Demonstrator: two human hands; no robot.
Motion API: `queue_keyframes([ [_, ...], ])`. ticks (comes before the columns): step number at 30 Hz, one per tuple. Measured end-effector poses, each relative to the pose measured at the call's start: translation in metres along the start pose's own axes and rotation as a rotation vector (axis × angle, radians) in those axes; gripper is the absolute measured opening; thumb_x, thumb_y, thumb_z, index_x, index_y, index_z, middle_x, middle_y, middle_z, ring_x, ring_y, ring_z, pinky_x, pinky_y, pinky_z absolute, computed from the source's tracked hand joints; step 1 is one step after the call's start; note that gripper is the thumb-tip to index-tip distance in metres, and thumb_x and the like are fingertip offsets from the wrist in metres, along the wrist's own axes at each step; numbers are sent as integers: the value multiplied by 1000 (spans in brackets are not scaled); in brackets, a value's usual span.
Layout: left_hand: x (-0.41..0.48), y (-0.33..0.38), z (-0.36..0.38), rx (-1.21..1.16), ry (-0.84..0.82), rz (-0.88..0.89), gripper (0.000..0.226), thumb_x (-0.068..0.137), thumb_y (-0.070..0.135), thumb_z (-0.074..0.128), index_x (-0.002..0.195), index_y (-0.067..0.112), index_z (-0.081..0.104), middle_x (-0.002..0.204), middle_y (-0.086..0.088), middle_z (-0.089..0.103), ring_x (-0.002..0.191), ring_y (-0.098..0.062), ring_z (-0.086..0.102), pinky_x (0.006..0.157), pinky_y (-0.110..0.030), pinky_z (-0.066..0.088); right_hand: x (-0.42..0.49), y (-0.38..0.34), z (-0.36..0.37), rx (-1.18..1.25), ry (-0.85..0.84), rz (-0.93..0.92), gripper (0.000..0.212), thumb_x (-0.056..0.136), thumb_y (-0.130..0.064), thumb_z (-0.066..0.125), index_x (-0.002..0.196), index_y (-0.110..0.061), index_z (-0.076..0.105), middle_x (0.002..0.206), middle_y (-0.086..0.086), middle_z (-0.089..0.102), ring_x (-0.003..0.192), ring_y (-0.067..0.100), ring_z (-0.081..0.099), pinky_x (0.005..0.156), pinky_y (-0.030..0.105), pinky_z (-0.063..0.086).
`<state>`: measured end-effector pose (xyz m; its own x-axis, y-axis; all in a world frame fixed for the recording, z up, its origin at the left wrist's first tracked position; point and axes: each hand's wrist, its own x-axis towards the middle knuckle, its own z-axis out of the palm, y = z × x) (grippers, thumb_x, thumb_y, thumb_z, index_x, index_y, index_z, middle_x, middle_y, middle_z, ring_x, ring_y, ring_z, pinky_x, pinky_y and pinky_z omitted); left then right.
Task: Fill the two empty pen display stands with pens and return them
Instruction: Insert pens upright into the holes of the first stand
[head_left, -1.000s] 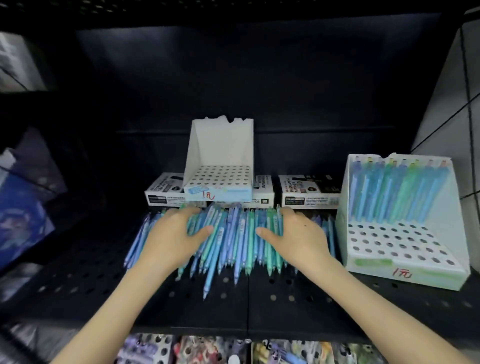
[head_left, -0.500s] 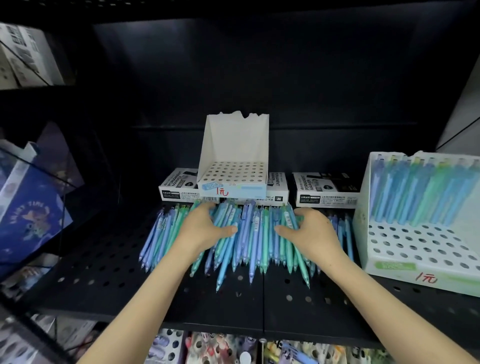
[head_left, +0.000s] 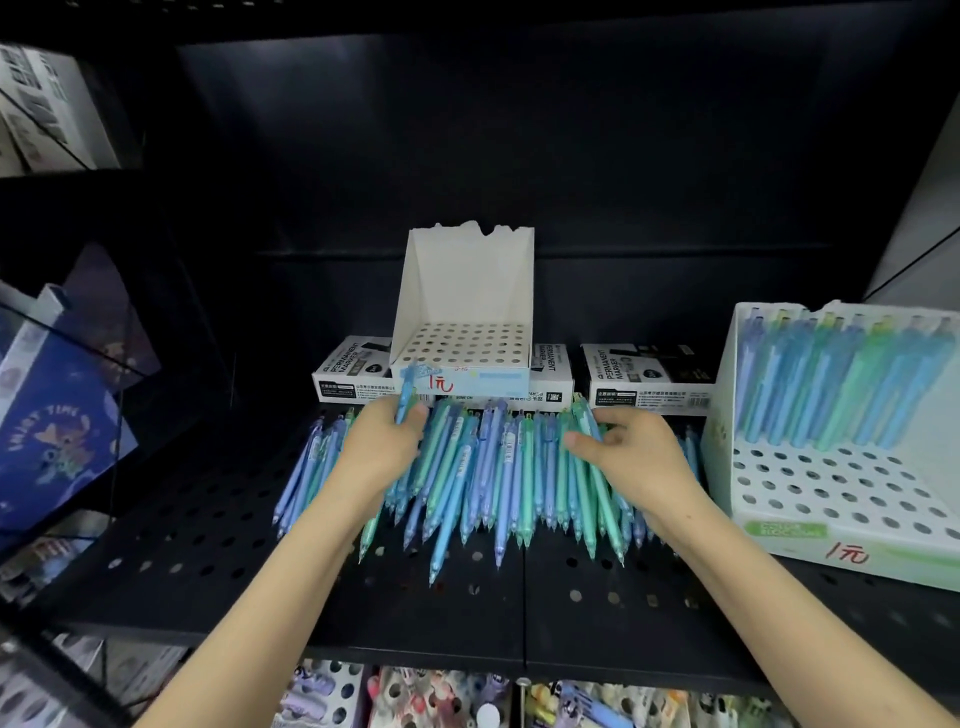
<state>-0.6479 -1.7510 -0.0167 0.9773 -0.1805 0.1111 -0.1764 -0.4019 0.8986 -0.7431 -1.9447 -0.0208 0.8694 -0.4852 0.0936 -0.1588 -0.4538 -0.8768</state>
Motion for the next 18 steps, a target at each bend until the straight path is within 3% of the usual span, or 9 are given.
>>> queue_keyframes([
  [2,-2,7,-4,-40,20,33,20,99,24,42,82,17,50,70,-5,45,61,-17,41,56,-28,34,-2,-4,-4,107,-12,7,55,85,-28,67,133,-8,47,101,0,60,88,9,55,79,21,39],
  [6,-11,31,-5,-186,-13,83,18,98,27,44,97,11,54,65,0,43,54,-12,39,47,-20,33,-8,-12,-13,267,-16,-5,56,84,-27,67,134,-14,46,95,-6,58,77,-2,50,82,19,38],
  [8,-20,46,2,-301,-114,52,20,94,27,52,100,8,55,63,2,40,50,-9,36,42,-17,31,-15,-17,-17,277,3,-50,55,83,-28,68,132,-17,48,92,-8,60,77,-4,53,72,13,39],
  [10,-30,62,16,-388,-260,8,24,89,29,60,100,9,57,63,3,39,49,-7,34,39,-13,30,-22,-22,-22,270,25,-99,51,81,-29,70,129,-22,51,86,-3,64,80,4,61,65,12,39],
  [13,-42,80,42,-412,-401,6,22,81,33,69,87,13,61,57,9,45,50,-7,35,39,-12,30,-33,-25,-29,219,71,-198,41,80,-28,70,117,-32,54,73,3,62,67,16,62,62,16,43],
  [15,-46,88,57,-434,-450,0,20,78,32,72,76,15,62,56,6,47,49,-6,36,38,-13,29,-39,-25,-35,139,116,-276,39,81,-28,70,115,-34,54,68,1,55,51,5,45,54,17,39],
  [18,-50,96,71,-491,-497,-11,20,78,24,73,67,15,59,53,4,46,44,-4,36,36,-13,27,-45,-21,-45,76,146,-310,42,79,-28,71,112,-40,48,68,-1,53,48,2,40,50,15,36],
])
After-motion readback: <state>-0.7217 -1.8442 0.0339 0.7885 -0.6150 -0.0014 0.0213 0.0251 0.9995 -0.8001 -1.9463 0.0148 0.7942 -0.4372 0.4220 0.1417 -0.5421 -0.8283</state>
